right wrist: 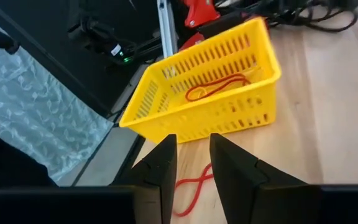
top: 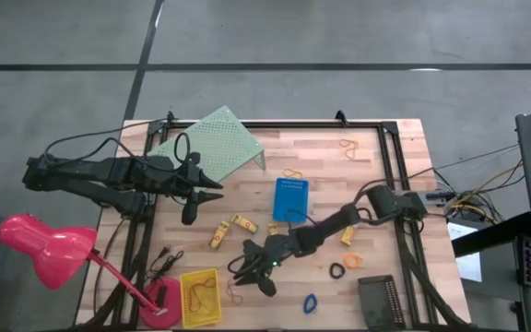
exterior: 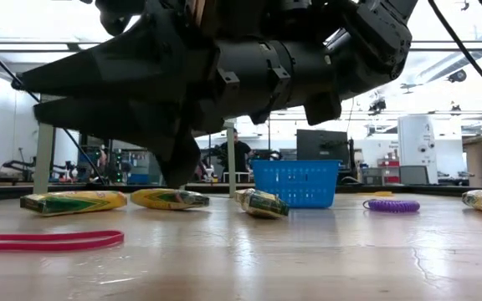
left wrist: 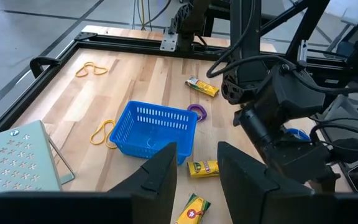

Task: Pick & Place Office Desk Supplies
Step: Put the bottom red rubber band into the yellow basket

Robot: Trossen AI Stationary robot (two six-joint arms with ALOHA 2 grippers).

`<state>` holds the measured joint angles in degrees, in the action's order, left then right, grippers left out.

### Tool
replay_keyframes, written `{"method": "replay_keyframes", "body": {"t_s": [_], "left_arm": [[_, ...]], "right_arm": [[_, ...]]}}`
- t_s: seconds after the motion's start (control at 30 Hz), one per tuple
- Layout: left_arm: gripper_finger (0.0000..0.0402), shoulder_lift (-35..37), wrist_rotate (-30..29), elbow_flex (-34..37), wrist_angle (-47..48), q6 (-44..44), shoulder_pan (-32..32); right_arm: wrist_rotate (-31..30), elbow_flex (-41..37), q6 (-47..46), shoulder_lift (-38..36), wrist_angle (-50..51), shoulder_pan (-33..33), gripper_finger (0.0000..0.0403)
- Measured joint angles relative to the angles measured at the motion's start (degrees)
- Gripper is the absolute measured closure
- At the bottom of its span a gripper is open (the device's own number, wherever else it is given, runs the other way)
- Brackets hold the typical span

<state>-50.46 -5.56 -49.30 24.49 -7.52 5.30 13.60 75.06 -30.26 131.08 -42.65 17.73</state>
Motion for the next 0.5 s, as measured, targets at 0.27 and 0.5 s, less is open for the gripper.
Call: {"method": "replay_keyframes", "body": {"t_s": [0.27,0.5], "left_arm": [[0.0282,0.0,0.0,0.0,0.0,0.0,0.0],[0.0282,0.0,0.0,0.0,0.2,0.0,0.0]], "right_arm": [[0.0,-6.4,3.9,-7.7,0.2,-2.2,0.0291],[-0.3,-18.8,8.7,-19.5,0.6,-4.6,0.0291]]}}
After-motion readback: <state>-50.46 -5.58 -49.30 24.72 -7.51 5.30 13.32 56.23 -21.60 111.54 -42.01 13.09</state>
